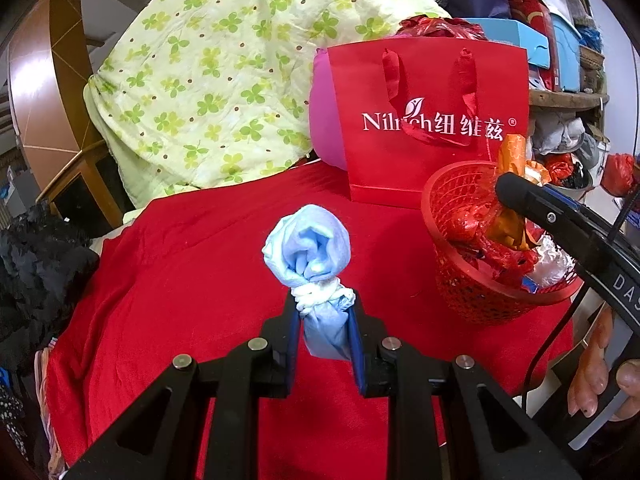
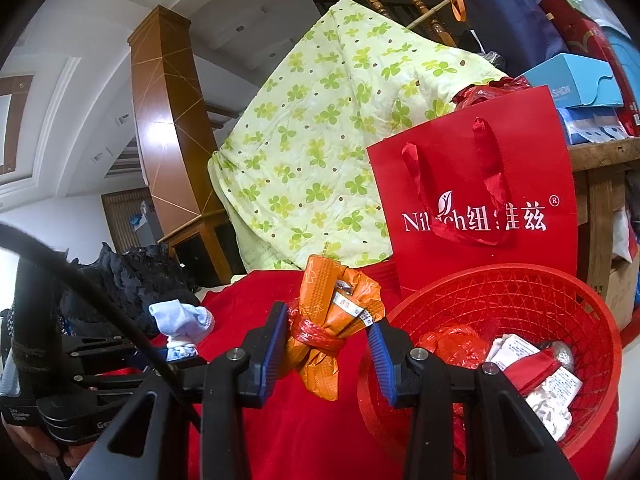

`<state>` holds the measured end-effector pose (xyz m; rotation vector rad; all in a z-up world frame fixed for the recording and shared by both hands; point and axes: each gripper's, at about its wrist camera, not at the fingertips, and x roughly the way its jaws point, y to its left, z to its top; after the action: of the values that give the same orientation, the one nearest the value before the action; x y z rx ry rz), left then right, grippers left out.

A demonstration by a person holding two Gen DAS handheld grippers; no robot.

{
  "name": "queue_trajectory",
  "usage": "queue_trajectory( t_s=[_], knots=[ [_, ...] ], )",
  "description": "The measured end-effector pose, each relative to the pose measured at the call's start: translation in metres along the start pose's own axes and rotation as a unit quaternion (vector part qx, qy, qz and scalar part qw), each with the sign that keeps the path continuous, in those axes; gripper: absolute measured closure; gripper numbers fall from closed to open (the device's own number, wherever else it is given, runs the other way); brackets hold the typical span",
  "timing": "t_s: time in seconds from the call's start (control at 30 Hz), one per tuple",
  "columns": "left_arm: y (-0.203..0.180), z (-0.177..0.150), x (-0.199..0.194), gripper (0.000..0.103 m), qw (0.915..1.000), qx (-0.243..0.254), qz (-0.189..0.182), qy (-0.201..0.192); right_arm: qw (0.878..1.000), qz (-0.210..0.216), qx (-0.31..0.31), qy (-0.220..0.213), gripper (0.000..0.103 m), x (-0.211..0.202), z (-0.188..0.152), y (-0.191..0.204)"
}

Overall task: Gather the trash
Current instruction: 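Carry the orange wrapper and blue-white tissue over the red mesh basket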

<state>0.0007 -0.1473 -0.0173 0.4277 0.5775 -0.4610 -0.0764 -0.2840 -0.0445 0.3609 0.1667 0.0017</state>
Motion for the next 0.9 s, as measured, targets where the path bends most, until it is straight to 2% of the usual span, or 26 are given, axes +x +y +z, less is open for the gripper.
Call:
queue_trajectory(
  t_s=[0.9],
  knots=[
    [-0.035, 0.007, 0.006, 0.079, 0.9993, 0.032, -0.02, 0.003, 0.999, -0.027, 0.031, -0.016, 0.06, -0.021, 0.003, -0.024]
  ],
)
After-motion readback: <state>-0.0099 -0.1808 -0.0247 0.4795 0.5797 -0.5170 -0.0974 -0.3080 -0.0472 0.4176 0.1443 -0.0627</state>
